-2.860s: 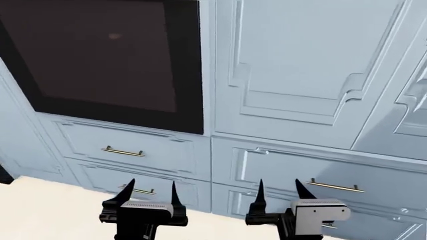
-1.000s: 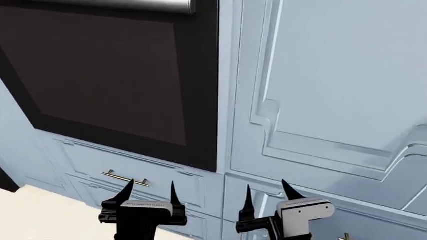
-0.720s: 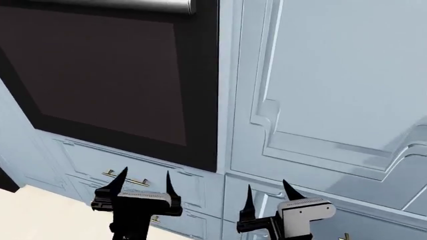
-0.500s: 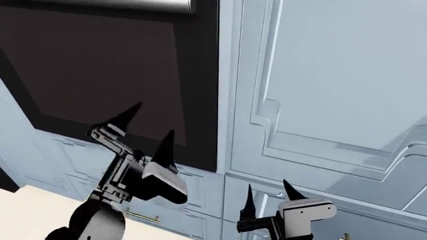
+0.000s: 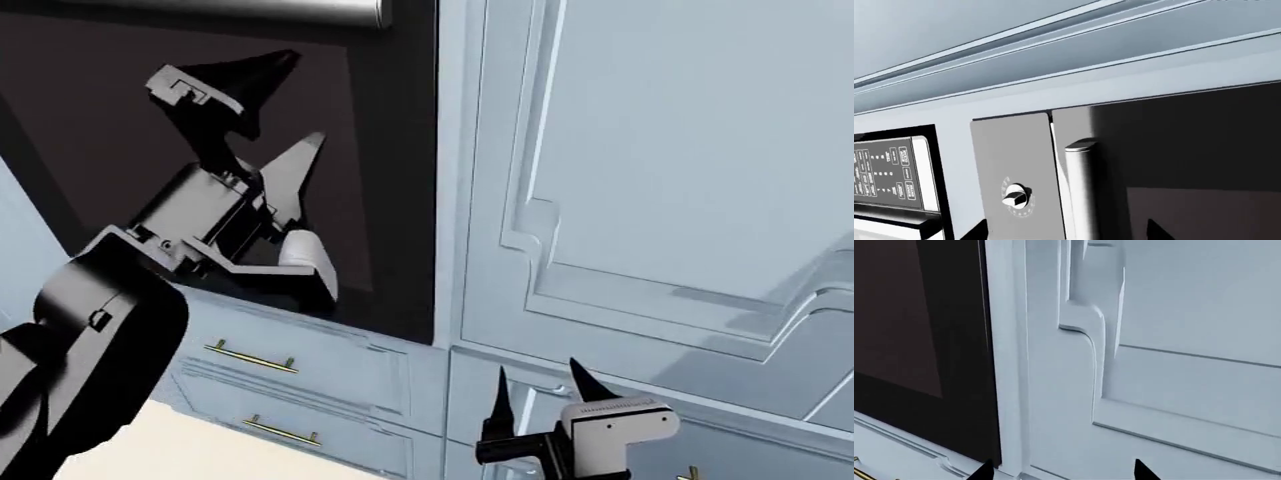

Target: Open the oven door

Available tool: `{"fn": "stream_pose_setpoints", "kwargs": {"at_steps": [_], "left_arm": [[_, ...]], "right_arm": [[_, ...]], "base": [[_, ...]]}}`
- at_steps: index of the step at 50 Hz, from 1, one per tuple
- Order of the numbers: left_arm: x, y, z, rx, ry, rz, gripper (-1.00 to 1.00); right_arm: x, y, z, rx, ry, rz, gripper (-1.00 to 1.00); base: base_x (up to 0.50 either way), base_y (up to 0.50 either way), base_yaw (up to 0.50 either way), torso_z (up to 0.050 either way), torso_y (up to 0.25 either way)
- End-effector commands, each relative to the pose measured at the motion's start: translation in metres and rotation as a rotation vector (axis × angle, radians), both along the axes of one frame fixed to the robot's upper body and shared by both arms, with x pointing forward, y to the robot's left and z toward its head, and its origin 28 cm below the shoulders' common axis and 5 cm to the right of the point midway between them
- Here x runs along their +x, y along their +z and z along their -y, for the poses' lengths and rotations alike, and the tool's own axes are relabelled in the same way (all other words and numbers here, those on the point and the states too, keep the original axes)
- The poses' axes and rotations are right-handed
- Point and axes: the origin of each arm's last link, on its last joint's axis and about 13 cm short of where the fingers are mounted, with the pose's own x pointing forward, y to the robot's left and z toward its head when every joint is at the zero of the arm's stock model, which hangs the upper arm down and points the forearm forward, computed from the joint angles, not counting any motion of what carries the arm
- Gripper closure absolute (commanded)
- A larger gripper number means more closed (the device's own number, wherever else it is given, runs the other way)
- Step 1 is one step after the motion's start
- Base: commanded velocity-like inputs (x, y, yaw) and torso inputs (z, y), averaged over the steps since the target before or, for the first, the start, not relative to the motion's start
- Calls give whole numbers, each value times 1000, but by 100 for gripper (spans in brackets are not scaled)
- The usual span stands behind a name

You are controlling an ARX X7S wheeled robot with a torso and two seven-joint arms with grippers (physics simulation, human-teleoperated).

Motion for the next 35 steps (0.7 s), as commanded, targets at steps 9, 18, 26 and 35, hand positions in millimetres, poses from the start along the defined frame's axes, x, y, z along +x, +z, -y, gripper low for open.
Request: {"fn": "stream_pose_setpoints", "kwargs": {"at_steps": [9, 18, 26, 35], "left_arm": [[37, 42, 7, 18, 101, -89, -100], [45, 54, 11, 10, 99, -77, -100], [44, 59, 9, -2, 105, -64, -100], [46, 69, 12, 9, 107, -43, -100]], "right_arm": [[-1, 1, 0, 4, -1, 9, -100], [-1, 1, 0, 3, 0, 11, -100], [-1, 1, 0, 2, -1, 10, -100], [-1, 1, 0, 3, 0, 12, -100]], "base": [[0, 0, 0, 0, 0], [0, 0, 0, 0, 0], [0, 0, 0, 0, 0], [0, 0, 0, 0, 0]]}}
